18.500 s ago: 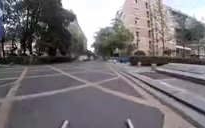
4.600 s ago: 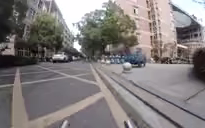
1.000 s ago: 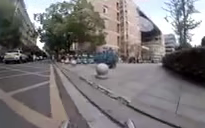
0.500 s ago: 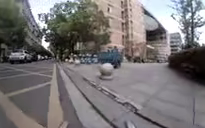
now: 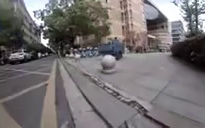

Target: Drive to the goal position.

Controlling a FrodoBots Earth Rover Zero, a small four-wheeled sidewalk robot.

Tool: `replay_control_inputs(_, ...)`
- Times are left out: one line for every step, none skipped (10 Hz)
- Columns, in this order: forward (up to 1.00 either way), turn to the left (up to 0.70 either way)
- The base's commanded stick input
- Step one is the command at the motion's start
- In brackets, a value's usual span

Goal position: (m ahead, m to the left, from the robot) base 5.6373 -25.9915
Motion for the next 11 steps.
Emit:
replay_control_inputs(-0.45,-0.27)
replay_control_inputs(-0.45,-0.27)
replay_control_inputs(0.0,-0.45)
replay_control_inputs(0.2,-0.37)
replay_control_inputs(0.45,-0.27)
replay_control_inputs(0.45,-0.27)
replay_control_inputs(0.45,-0.27)
replay_control_inputs(0.45,-0.27)
replay_control_inputs(0.45,-0.27)
replay_control_inputs(0.45,-0.27)
replay_control_inputs(0.45,-0.27)
